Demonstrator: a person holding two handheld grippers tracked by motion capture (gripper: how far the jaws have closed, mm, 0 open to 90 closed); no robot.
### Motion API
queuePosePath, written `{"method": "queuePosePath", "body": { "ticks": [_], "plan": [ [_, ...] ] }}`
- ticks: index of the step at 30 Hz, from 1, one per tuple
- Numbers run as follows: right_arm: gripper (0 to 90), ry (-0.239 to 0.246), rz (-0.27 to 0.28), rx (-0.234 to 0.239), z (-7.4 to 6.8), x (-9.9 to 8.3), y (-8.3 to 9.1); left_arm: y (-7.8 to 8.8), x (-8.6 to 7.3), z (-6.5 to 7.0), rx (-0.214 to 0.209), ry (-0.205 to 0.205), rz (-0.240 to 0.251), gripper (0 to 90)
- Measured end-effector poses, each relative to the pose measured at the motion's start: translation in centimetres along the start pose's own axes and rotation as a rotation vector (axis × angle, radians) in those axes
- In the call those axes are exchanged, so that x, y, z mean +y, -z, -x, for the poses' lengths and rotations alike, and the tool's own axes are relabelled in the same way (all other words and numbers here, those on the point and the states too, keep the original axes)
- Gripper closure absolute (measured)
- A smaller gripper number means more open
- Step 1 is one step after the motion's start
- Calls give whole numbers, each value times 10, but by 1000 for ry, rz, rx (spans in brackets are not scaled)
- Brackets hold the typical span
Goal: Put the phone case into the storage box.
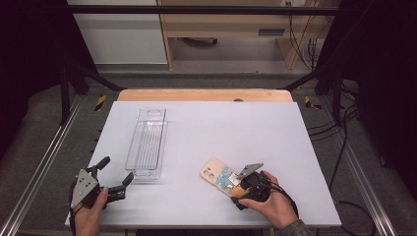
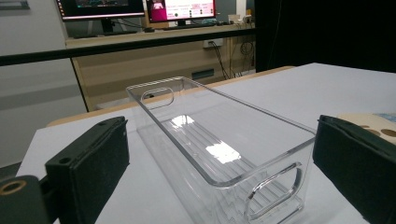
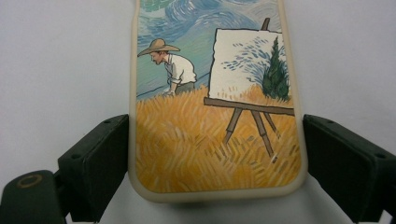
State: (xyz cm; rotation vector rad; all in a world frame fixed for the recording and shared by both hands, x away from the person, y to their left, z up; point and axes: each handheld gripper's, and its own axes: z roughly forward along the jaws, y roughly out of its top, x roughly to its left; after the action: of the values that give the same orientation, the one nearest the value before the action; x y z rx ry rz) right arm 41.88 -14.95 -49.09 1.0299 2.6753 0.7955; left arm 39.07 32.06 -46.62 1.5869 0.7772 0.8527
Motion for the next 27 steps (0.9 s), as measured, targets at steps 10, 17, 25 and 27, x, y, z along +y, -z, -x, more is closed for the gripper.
{"method": "queuePosePath", "body": {
  "ticks": [10,17,25,27],
  "plan": [
    [120,-111,163,70,13,-9,6,1,0,-1,1,8,-1,34],
    [119,-173,343,63,27,-9,8,1,2,3,-39,34,21,31],
    [119,-188,509,46,31,-10,20,1,18,19,-62,41,41,23],
    [118,-189,516,49,32,-11,19,-1,24,24,-75,33,38,21]
  ]
}}
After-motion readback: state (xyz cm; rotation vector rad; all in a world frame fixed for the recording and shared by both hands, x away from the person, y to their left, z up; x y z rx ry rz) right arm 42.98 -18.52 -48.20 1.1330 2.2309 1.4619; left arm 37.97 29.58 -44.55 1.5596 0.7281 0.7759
